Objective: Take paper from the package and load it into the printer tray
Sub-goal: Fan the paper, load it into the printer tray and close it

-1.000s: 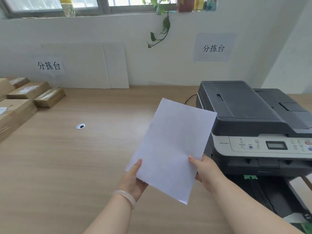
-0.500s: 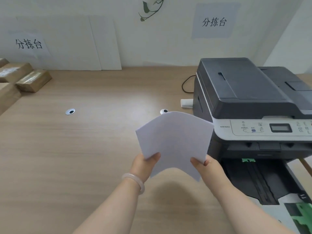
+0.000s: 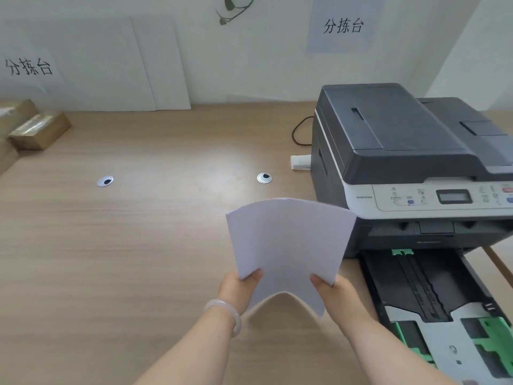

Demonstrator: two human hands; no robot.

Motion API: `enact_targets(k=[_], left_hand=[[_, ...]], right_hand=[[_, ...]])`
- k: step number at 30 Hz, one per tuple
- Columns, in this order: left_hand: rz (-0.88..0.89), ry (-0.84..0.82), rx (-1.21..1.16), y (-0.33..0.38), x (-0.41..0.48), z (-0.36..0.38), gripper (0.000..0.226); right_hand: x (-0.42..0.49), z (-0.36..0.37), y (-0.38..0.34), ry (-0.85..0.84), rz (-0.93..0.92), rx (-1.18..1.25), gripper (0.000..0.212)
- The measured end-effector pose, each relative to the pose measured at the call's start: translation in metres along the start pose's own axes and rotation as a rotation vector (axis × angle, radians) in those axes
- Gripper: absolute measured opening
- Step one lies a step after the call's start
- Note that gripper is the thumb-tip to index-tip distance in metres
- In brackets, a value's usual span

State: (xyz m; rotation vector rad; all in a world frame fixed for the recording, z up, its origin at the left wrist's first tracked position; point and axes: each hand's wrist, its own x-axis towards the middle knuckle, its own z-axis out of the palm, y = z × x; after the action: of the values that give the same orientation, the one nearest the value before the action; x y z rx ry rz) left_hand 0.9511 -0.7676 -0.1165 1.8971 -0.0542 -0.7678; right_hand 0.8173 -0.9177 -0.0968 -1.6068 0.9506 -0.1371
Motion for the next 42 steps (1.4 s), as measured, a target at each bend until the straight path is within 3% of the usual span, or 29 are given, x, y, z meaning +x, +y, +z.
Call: enact_targets(k=[5,9,17,29,35,42], left_hand=[[0.122,0.05,-0.064,0.054,-0.003,-0.027,0.019],[0.25,-0.067,-0.181,0.111,-0.018,-0.054,0.006],[0.31,-0.203,-0.307,0.165,-0.06,-0.053,0.018],[0.271,-0.275,-0.284,0.14,-0.165,0.058,0.013],[0.177,-0.285,-0.252,0.102,-0.214,0.163,0.02],[0.025,-0.33,-0.186,0.057,-0.229,0.244,0.02]], right_hand=[[-0.001,-0.013,-0.058,0.012,-0.101,-0.058,0.013],[-0.013,-0.032,-0.115,0.062,-0.239,-0.004,0.015],[-0.053,-0.069,-0.158,0.207,-0.346,0.081,0.025],[-0.114,-0.181,-0.062,0.306,-0.274,0.049,0.022],[-0.152,-0.273,0.01,0.33,-0.226,0.048,0.014],[-0.161,-0.337,0.077,0.313,-0.08,-0.011,0.024]])
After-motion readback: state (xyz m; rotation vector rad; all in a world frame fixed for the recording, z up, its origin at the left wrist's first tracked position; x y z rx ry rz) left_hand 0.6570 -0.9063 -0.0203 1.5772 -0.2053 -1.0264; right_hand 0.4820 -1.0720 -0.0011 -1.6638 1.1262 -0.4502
